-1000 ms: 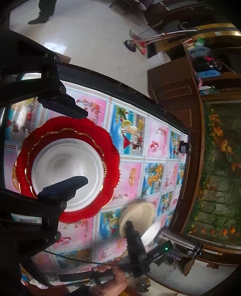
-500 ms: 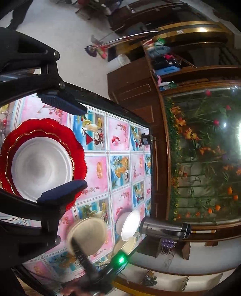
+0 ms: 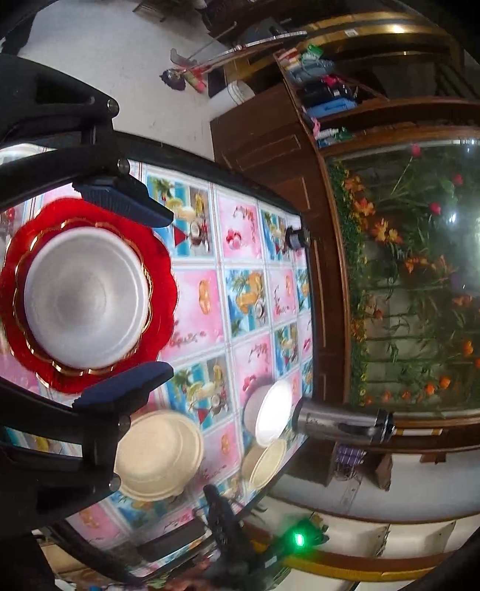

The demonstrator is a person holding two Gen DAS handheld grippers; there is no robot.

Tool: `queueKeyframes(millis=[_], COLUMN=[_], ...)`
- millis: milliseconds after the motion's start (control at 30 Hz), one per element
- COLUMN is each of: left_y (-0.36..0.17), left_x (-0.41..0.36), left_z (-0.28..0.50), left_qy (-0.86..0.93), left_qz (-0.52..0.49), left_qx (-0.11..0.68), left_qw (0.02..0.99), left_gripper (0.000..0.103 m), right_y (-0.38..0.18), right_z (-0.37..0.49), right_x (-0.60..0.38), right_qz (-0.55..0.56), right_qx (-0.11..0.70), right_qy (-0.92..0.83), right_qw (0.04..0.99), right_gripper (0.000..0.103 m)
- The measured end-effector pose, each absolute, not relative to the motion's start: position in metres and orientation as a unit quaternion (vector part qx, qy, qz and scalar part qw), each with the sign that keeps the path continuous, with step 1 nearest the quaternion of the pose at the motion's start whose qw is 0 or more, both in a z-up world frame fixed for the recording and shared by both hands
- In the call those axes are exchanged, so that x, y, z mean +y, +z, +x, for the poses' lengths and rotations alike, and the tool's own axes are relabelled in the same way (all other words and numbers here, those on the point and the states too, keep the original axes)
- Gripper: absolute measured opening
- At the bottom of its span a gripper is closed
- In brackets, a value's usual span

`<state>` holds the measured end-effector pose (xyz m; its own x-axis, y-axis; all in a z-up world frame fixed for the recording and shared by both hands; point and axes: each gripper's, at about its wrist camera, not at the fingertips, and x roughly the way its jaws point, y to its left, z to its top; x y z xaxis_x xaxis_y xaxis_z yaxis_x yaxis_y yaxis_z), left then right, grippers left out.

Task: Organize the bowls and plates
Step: 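Move the right tool to the beige ribbed bowl and grasp its rim, then lift the beige bowl with the right tool and carry it toward the left tool's stack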

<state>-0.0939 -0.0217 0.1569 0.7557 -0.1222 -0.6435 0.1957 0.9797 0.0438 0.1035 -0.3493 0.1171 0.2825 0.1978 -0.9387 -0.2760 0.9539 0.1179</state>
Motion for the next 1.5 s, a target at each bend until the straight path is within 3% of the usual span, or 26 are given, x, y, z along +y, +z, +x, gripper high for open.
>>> queueKeyframes(millis=[267,300,333,400,633,833,967,1000,1500], left_y=[0.147,0.145,0.142,0.138,0.118,0.075,0.041,0.035,0.068], left_x=[-0.047,-0.050,-0.052,-0.059,-0.103,-0.158,-0.173,-0.175,-0.168], left_z=[-0.087,-0.085,-0.082,-0.076,-0.038,-0.005,0.006,0.007,-0.019], left_qy=[-0.152,-0.160,-0.168,-0.187,-0.245,-0.258,-0.252,-0.250,-0.264], left_qz=[0.041,0.035,0.030,0.017,-0.014,0.015,0.023,0.026,0.036], left_qx=[0.387,0.397,0.406,0.425,0.490,0.563,0.604,0.608,0.562], left_qw=[0.908,0.903,0.898,0.886,0.836,0.785,0.756,0.753,0.783], left_gripper=[0.075,0.075,0.075,0.075,0.074,0.061,0.023,0.019,0.019], right_y=[0.062,0.059,0.055,0.050,0.052,0.052,0.048,0.047,0.075], right_z=[0.120,0.116,0.112,0.100,0.076,0.070,0.069,0.069,0.053], right_x=[-0.368,-0.368,-0.366,-0.360,-0.380,-0.384,-0.385,-0.385,-0.387], right_qz=[0.022,0.031,0.036,0.033,0.053,0.078,0.094,0.096,0.131], right_qx=[0.623,0.626,0.630,0.640,0.626,0.618,0.615,0.615,0.612], right_qy=[0.191,0.193,0.192,0.184,0.148,0.139,0.133,0.131,0.133], right_qw=[0.758,0.755,0.752,0.746,0.763,0.770,0.771,0.772,0.768], right_gripper=[0.056,0.052,0.040,0.028,0.026,0.026,0.026,0.026,0.024])
